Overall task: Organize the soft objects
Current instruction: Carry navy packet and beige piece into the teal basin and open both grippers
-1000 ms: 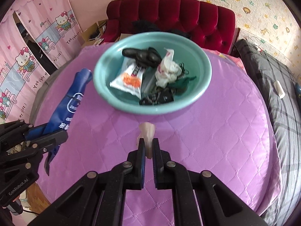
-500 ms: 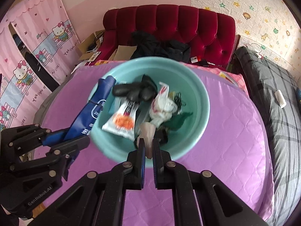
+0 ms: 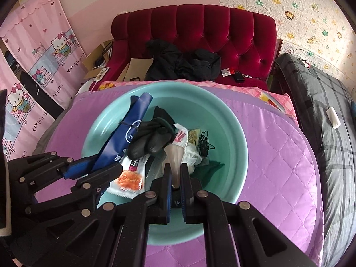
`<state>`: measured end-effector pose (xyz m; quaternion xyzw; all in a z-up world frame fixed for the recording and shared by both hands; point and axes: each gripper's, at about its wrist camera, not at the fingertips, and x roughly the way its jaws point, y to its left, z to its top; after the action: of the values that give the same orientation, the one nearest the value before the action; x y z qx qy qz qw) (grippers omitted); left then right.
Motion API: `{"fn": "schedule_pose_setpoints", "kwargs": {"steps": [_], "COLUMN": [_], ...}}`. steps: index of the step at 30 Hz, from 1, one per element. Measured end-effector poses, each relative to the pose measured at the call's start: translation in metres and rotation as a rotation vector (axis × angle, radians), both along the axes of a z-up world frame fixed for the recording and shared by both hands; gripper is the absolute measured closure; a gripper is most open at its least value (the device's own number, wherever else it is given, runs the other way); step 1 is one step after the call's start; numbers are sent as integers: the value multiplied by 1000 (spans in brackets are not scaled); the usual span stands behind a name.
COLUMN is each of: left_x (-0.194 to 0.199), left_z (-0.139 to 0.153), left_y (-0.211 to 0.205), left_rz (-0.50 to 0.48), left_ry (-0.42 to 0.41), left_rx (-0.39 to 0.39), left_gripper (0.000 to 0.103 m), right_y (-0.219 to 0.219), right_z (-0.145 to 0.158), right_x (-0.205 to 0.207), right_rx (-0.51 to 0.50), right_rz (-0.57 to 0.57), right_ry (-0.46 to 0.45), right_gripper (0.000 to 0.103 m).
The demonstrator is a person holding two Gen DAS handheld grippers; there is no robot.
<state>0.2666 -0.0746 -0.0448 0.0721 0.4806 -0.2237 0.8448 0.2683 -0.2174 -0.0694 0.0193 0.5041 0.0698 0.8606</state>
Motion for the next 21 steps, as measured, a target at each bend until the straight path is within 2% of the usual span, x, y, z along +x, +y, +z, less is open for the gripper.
{"fn": "schedule_pose_setpoints", "kwargs": {"steps": [11,14,15,16,18,20,21], "left_x": [13,13,12,11,11,10,9], "left_z": [-10,-11,-11,-10,-9,-8,-7], "left_y": [-5,-8,-9,-9,-10,-10,-10], "left_rz": [-2,-13,-13,-10,-8,0,6], "left_ry": [6,-2,-9,-15,-18,-26,-35], "left_rx": [18,34,40,45,57,73,74], "left_gripper": [84,83,82,77,65,24,16], "right_y": [-3,-3,-3,-3,-3,-3,-4], "right_z": [-8,-8,-7,-7,-4,-2,-1], "right_x": [14,17,17,17,16,15,14], "right_rx": [37,38,41,43,41,20,14], "right_rz": [-18,-16,-16,-19,-22,-33,-38], "right_ry": [19,19,20,18,10,0,-5], "right_gripper": [95,84,77,69,66,55,49]}}
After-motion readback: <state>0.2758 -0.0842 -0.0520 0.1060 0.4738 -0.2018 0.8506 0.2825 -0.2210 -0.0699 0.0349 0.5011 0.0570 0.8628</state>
